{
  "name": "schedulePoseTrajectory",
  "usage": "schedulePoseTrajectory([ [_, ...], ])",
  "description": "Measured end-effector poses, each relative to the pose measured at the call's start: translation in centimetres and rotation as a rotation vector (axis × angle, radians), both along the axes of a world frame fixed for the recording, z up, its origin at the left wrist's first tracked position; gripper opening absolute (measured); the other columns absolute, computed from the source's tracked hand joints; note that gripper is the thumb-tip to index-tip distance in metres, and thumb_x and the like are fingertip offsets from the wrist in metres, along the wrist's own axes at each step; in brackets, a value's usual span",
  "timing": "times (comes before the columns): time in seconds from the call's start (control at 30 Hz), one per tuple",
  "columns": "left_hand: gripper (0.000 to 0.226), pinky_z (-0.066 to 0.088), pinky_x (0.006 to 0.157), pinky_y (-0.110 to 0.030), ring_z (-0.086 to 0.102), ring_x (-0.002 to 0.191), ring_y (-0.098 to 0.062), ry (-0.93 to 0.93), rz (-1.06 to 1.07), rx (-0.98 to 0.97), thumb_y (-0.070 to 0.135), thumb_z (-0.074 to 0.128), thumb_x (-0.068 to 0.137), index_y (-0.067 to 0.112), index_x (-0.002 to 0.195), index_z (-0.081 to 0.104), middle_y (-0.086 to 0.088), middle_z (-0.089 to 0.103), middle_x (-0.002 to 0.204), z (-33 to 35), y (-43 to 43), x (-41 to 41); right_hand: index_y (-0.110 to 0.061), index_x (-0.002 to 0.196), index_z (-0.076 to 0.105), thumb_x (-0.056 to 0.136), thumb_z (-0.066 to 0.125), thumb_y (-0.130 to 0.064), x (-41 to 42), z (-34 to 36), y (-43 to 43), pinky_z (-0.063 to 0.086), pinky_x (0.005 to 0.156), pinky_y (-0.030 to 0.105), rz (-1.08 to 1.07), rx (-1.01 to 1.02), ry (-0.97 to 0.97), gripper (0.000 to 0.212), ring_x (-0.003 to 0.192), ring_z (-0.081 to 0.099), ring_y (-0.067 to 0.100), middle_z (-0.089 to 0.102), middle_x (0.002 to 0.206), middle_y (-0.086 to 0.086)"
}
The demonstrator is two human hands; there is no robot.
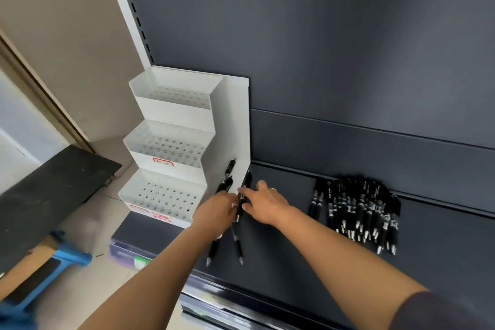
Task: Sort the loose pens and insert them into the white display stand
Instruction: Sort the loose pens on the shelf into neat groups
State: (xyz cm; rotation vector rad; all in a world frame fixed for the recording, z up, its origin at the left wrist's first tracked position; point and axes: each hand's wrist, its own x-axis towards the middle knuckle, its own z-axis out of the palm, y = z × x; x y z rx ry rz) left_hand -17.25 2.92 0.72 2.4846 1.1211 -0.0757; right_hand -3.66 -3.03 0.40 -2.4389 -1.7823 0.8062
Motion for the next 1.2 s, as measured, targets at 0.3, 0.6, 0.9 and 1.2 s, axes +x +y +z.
schedulePoseTrajectory([
  [0.3, 0.038, 0.043, 0.094, -0.04, 0.048, 0.112, -0.025, 0.073, -0.395, -0.081, -0.003, 0.041, 0.081, 0.016, 0.107, 0.062, -0.007, 0.051, 0.114, -0.8, 1.3, 0.3, -0.016, 0.122, 0.048, 0.096, 0.044, -0.016, 0.7, -0.4, -1.1, 0.043, 0.075, 0.036, -0.24, -0.034, -0.145, 0.026, 0.109, 0.052, 0.037, 0.039, 0.127, 0.016],
  [0.6, 0.041, 0.036, 0.086, -0.035, 0.038, 0.114, -0.026, 0.246, -0.604, 0.164, -0.001, 0.047, 0.081, 0.024, 0.112, 0.054, -0.003, 0.043, 0.122, -1.1, 1.6, -0.2, -0.017, 0.135, 0.036, 0.091, 0.042, -0.009, 0.8, -1.1, -2.7, 0.046, 0.079, 0.039, -0.294, 0.022, -0.157, 0.045, 0.106, 0.056, 0.038, 0.049, 0.122, 0.017],
  [0.9, 0.029, 0.027, 0.074, -0.028, 0.039, 0.108, -0.023, 0.066, -0.547, 0.286, 0.002, 0.048, 0.083, 0.021, 0.103, 0.058, -0.002, 0.042, 0.116, -1.5, 0.4, 1.3, -0.027, 0.145, 0.022, 0.089, 0.045, -0.01, 1.1, -0.8, -3.9, 0.043, 0.072, 0.035, -0.42, 0.115, -0.061, 0.063, 0.106, 0.058, 0.035, 0.055, 0.124, 0.013],
  [1.2, 0.041, 0.044, 0.095, -0.038, 0.048, 0.115, -0.023, -0.11, -0.339, -0.065, -0.002, 0.044, 0.084, 0.017, 0.116, 0.06, -0.004, 0.044, 0.125, -2.8, -0.9, 3.3, -0.024, 0.14, 0.031, 0.091, 0.049, -0.015, 1.2, -0.5, -6.1, 0.051, 0.081, 0.041, -0.425, 0.171, -0.023, 0.053, 0.104, 0.059, 0.035, 0.061, 0.116, 0.015],
])
